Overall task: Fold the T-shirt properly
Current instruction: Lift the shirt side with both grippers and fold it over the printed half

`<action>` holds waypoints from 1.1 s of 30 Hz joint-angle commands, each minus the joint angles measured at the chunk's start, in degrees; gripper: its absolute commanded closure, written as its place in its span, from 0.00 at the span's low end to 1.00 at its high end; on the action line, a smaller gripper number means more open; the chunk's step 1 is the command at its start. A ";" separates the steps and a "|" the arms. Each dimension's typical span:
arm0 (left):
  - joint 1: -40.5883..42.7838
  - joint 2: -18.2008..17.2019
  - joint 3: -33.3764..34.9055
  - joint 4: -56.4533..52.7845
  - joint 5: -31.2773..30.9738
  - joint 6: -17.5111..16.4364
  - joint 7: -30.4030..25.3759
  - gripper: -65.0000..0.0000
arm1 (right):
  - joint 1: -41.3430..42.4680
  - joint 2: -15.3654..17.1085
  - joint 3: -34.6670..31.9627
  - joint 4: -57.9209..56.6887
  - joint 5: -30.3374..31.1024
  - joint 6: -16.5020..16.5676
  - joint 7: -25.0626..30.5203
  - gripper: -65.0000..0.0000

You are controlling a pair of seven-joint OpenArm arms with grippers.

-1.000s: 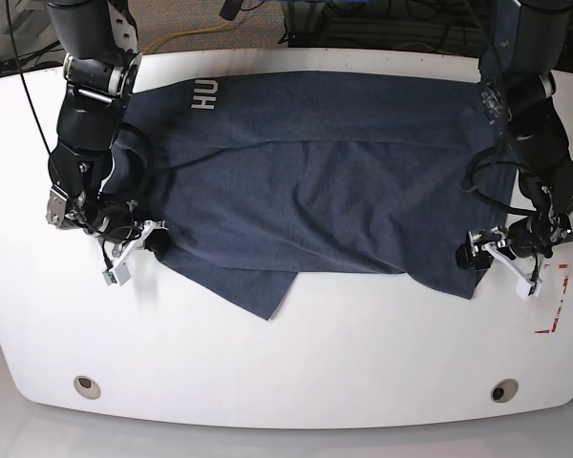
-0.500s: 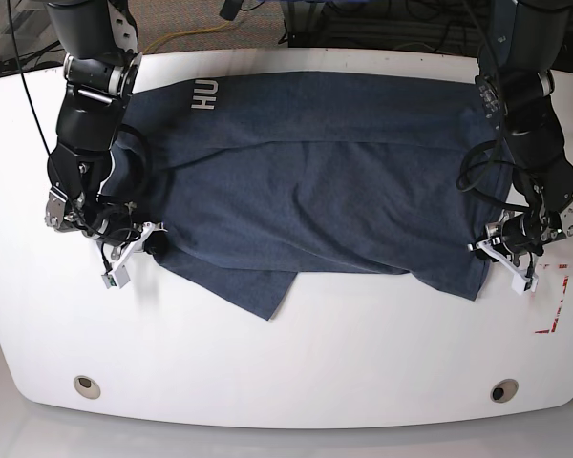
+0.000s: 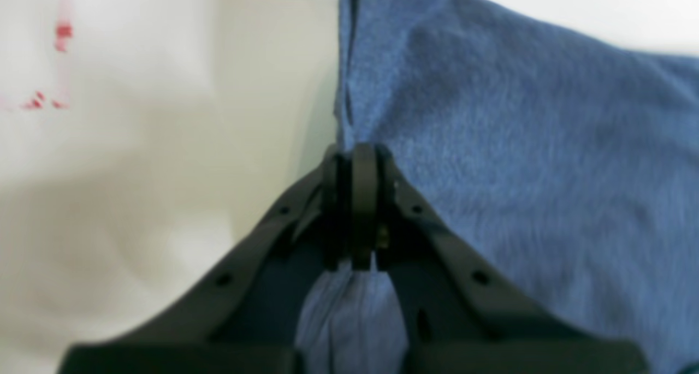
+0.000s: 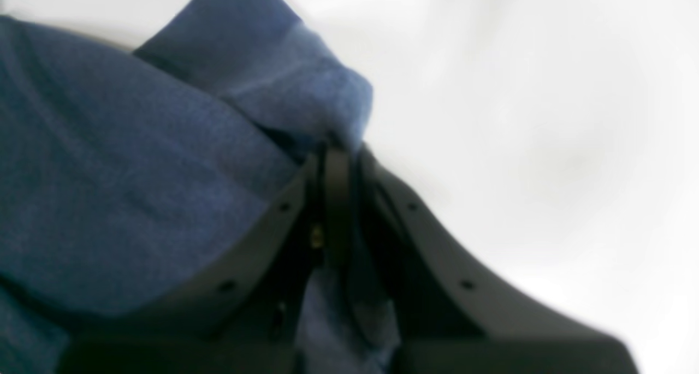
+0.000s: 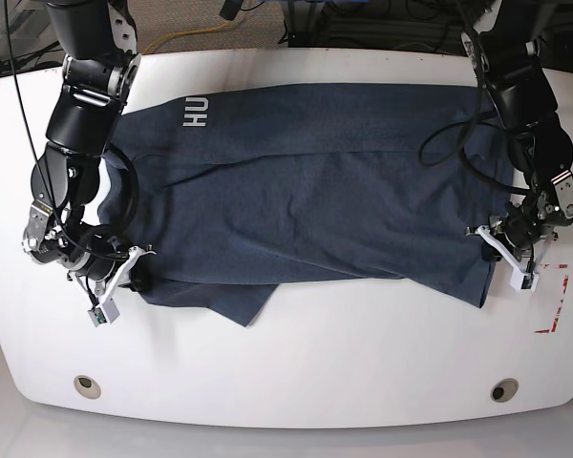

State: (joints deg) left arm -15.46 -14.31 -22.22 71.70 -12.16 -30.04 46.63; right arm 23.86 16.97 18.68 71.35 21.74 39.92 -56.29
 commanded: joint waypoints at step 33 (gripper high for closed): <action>32.04 -1.12 -4.73 37.18 -0.54 -4.64 -1.23 1.00 | -15.64 1.18 11.52 27.59 1.08 0.08 -10.92 1.00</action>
State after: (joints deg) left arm 15.66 -14.63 -26.06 107.74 -12.71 -33.93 46.46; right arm 7.44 17.67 29.17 97.58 22.85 40.29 -68.16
